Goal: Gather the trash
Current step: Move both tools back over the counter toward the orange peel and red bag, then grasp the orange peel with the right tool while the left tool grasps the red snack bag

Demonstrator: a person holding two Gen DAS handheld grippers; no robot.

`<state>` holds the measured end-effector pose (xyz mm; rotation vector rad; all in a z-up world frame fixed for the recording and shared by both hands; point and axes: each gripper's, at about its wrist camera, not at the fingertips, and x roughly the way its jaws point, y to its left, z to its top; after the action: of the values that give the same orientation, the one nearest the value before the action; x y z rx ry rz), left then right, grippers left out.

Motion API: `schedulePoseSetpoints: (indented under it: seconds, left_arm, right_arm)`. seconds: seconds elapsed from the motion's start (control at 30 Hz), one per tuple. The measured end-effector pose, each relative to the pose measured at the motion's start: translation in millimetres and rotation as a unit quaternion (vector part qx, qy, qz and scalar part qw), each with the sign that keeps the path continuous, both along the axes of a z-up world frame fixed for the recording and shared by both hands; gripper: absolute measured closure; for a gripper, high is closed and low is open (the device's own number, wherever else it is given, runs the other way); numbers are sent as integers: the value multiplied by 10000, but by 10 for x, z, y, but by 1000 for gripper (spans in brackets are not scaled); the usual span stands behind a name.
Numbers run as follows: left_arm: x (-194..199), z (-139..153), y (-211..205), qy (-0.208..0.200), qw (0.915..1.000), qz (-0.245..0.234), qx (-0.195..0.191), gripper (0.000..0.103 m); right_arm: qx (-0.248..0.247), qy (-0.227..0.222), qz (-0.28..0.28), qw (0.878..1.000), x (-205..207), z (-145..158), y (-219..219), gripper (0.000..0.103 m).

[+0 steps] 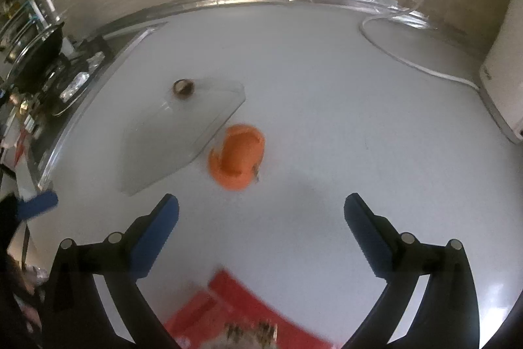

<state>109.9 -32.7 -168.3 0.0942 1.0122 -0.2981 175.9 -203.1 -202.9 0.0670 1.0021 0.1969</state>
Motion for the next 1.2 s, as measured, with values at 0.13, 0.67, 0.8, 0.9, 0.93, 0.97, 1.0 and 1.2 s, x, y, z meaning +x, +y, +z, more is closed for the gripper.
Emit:
schedulePoseSetpoints:
  seconds: [0.13,0.67,0.8,0.9,0.93,0.97,1.0,1.2]
  left_arm:
    - [8,-59,-145,65,9999,-132,-37,11]
    - [-187,-122,-538,280,9975,-593,-245,11]
    - [-251,-189,-742,471,9947,-805,-432,11]
    - [-277,-253,-913,611,9926,-891,-550,10]
    - [-282,-277,-995,662,9917,-927,-597,10]
    - [-286,-291,-1041,695,9912,-943,-610,10]
    - [-310,-312,-1102,725,9907,-970,-617,10]
    - [-362,-414,-1386,695,9915,-1074,-218,8]
  right_arm:
    - [-79,-71,215,9997,135,-49,72,3]
    - [-225,-308,507,9980,3,-1,-61,80]
    - [-195,-385,193,9989,-197,107,-378,80]
    - [-177,-422,-45,9989,-363,178,-635,80]
    - [-169,-430,-112,9989,-412,192,-705,80]
    - [-159,-425,-190,9988,-466,203,-785,80]
    - [-151,-431,-267,9986,-518,210,-857,80]
    - [-74,-426,-504,9978,-767,207,-1171,79]
